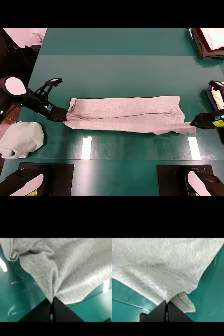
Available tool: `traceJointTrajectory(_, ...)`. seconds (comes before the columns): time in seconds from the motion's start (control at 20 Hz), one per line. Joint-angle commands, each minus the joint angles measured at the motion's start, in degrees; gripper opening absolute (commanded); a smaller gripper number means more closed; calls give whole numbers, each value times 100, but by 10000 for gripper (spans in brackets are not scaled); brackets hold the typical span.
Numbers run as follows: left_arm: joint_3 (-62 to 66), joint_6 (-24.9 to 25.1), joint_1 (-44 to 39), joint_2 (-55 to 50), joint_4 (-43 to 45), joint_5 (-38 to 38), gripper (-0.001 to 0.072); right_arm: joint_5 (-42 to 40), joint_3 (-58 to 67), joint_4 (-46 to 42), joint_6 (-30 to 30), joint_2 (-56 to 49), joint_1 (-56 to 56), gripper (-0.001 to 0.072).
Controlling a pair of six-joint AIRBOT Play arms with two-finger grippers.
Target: Fold the shirts.
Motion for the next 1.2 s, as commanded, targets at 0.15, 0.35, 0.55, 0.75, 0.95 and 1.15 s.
traceJointTrajectory(0.15,-59,-763,7,-129,210,1569,24,-754,153,-4,120,-1080,404,14)
traceJointTrajectory(0.35,-50,-809,4,-463,66,2194,25,-802,1049,-7,118,-1847,404,15)
traceJointTrajectory(0.55,-50,-809,4,-737,-28,2761,25,-811,1818,-9,116,-2638,404,16)
traceJointTrajectory(0.75,20,-960,4,-796,-160,3357,27,-1176,2306,612,118,-3244,361,31)
traceJointTrajectory(0.95,660,-931,4,-793,-111,3040,538,-1274,2826,1810,83,-3659,-94,535)
traceJointTrajectory(1.15,1093,-739,4,-789,-138,2417,558,-494,2583,1838,-267,-3593,-708,534)
